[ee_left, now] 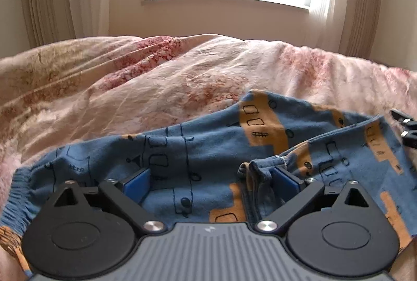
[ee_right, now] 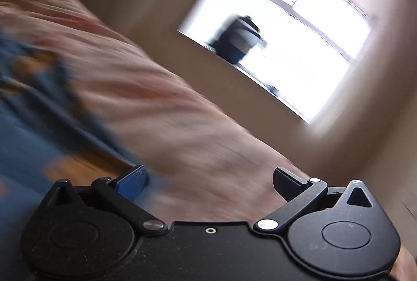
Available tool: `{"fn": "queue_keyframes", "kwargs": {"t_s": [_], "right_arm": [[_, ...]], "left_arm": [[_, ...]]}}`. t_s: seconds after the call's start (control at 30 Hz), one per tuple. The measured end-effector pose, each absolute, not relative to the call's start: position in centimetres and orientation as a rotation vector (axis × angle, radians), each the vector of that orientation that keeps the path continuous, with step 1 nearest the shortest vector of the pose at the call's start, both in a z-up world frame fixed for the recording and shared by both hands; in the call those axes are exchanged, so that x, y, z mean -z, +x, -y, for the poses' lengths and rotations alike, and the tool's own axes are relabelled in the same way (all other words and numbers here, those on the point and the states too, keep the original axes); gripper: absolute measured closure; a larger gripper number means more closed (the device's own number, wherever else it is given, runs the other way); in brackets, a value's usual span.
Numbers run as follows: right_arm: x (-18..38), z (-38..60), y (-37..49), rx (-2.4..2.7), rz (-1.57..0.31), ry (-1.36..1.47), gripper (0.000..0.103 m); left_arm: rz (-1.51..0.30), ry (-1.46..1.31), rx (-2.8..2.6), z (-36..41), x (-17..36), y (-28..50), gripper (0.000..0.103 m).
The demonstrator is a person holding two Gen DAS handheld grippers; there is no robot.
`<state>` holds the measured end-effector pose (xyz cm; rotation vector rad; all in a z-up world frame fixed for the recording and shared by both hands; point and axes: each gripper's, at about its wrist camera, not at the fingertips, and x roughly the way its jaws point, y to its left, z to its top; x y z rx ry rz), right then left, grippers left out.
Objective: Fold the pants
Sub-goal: 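Lay the folded legs down and open both grippers, then move both open grippers to the elastic waistband of the pants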
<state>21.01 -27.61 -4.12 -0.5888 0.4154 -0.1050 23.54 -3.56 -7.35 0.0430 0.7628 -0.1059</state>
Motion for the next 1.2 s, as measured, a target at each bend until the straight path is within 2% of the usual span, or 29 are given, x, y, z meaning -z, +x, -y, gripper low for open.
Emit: {"fn": "queue_keyframes", "kwargs": {"t_s": [0.07,0.23,0.37,0.47,0.63,0.77,0.97,1.2], "right_arm": [[2.4,28.4,19.1,0.096,-0.407,-0.512,0.014],[1.9,23.1,11.3,-0.180,-0.430,-0.466,0.001],[4.7,20.5,7.7,-0.222,-0.437,-0.698,0.001],[5.4,22.5,7.6,-0.092,-0.425,-0.836,0.001],[1.8,28.1,8.4,0.023,-0.418,-0.539,0.001],[0.5,27.6,9.4,-0.039,-0.367,-0.298,0.001],[5.8,24.4,11.1,-0.096,-0.473,-0.454,0.001],[4.3,25.0,9.9,-0.124,-0.358,-0.369,0.001]], "left_arm": [[-0.763,-0.007,0.092,3.2,6.8,22.5,0.003],[-0.694,-0.033,0.176,4.0,5.6,17.7,0.000],[-0.744,0.155,0.129,6.0,7.8,15.4,0.001],[-0.695,0.155,0.150,5.2,8.0,14.0,0.001],[-0.693,0.123,0.169,3.5,6.5,13.4,0.000],[-0.681,0.014,0.083,1.2,6.1,12.5,0.000],[-0.642,-0.070,-0.147,-3.3,6.2,10.7,0.000],[-0.622,-0.328,-0.347,-10.7,6.1,11.1,0.000]]}}
